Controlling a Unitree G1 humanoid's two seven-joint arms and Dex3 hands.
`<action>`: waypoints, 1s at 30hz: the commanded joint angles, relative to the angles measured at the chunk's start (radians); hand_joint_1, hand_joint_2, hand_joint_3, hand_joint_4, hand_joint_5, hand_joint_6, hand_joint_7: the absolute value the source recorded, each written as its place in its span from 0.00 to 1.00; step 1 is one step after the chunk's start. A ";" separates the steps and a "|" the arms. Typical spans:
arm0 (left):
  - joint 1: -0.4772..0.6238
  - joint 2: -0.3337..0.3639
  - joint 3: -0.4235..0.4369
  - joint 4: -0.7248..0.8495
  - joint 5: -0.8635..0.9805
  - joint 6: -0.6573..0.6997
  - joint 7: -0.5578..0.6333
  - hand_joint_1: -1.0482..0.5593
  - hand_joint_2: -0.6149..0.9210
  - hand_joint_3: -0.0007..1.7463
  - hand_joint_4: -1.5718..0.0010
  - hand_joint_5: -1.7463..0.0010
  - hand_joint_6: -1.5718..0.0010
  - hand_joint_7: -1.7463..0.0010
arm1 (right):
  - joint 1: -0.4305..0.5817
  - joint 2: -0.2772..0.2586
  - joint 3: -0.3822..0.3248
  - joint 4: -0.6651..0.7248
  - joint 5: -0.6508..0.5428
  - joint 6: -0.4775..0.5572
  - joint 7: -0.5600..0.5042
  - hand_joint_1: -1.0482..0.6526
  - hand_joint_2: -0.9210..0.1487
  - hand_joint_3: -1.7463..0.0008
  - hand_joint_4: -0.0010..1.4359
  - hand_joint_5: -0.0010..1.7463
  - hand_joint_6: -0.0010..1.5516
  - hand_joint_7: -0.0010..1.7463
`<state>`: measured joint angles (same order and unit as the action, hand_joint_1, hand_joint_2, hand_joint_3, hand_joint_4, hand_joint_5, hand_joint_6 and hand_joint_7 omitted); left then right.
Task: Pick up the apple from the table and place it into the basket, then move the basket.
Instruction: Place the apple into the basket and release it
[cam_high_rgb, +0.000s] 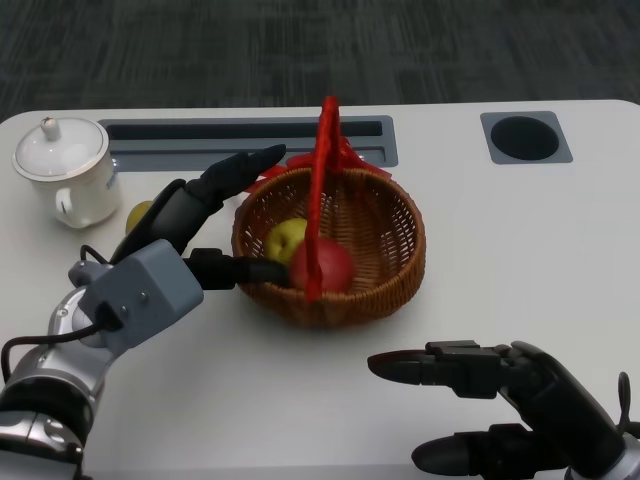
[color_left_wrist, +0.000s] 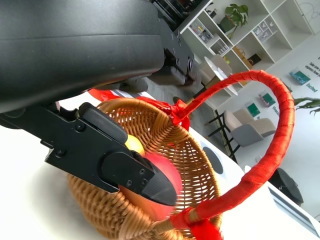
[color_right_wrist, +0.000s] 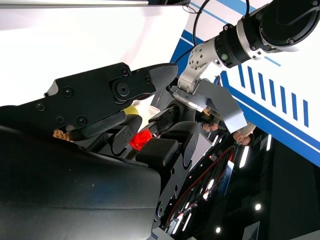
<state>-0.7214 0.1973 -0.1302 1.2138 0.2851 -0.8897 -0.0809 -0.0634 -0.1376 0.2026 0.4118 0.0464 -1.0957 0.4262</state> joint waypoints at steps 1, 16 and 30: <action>-0.013 0.025 -0.008 -0.019 0.005 -0.031 -0.015 0.08 0.96 0.00 0.95 1.00 0.91 1.00 | -0.024 -0.026 -0.013 0.001 0.018 -0.011 -0.002 0.31 0.00 0.95 0.54 0.00 0.46 0.00; 0.071 0.044 0.039 -0.097 -0.106 -0.141 -0.095 0.15 0.96 0.00 0.86 0.98 0.84 0.99 | -0.115 -0.083 -0.056 -0.012 -0.003 -0.047 -0.007 0.32 0.00 0.94 0.54 0.00 0.46 0.00; 0.364 0.085 0.114 -0.417 -0.356 -0.215 -0.268 0.27 0.91 0.01 0.60 0.96 0.63 0.97 | -0.297 -0.177 -0.041 -0.001 -0.017 0.005 0.044 0.33 0.00 0.93 0.52 0.00 0.45 0.00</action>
<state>-0.3845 0.2567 -0.0334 0.8346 -0.0458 -1.1012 -0.3357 -0.3373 -0.2945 0.1644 0.3997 0.0300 -1.1036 0.4624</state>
